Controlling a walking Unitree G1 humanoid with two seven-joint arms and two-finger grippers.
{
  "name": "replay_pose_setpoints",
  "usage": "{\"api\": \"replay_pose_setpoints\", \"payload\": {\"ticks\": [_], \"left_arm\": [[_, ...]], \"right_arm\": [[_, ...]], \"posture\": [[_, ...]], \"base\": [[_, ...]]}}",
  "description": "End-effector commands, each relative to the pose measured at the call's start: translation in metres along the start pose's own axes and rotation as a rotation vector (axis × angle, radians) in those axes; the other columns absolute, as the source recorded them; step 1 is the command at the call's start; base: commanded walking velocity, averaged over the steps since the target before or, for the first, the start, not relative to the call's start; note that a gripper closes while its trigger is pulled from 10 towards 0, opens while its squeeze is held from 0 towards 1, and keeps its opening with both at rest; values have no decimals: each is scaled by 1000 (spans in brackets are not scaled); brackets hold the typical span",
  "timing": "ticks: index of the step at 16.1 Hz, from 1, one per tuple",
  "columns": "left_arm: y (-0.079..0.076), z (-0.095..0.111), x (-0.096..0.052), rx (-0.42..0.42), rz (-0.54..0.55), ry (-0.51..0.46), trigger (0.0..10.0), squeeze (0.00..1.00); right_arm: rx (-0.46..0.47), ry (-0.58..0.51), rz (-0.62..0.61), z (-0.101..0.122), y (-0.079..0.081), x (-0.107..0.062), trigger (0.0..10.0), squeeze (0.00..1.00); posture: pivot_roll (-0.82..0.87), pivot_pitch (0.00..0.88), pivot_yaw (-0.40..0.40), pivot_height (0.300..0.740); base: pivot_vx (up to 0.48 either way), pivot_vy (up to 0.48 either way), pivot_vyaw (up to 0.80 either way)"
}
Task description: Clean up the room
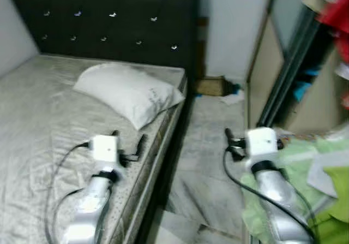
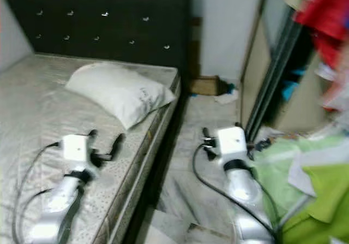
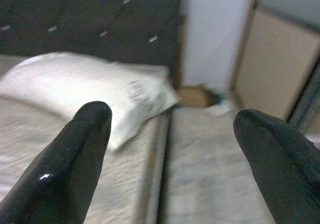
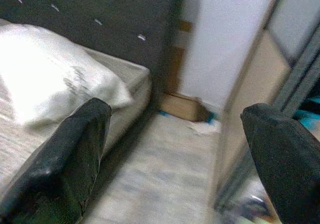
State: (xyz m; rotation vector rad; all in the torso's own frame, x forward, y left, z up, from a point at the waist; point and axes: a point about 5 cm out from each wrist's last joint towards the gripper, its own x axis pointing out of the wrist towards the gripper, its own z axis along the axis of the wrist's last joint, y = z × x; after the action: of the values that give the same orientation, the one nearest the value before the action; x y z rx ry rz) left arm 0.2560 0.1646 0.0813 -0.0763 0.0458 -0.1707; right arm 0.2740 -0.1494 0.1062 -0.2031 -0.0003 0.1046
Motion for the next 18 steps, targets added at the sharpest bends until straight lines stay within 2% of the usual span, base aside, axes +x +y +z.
{"api": "replay_pose_setpoints", "payload": {"ticks": [1,12,13,18], "left_arm": [[-6,8,6,3,-21,-29,10000,0],[-10,0,6,0,-21,13,10000,0],[-12,0,6,-34,-27,9,10000,0],[-14,-3,5,-27,-24,24,10000,0]], "right_arm": [[-14,5,-16,-2,-7,-2,10000,0],[-27,16,-34,-5,-10,-3,10000,0],[-32,18,-38,-5,-11,-3,10000,0],[-33,17,-32,-5,-9,-3,10000,0]], "posture": [[-167,0,71,740],[-169,0,64,740],[-166,0,61,740],[-166,0,58,740]], "base": [[480,0,0],[438,0,0],[0,0,-456],[0,0,-755]]}}
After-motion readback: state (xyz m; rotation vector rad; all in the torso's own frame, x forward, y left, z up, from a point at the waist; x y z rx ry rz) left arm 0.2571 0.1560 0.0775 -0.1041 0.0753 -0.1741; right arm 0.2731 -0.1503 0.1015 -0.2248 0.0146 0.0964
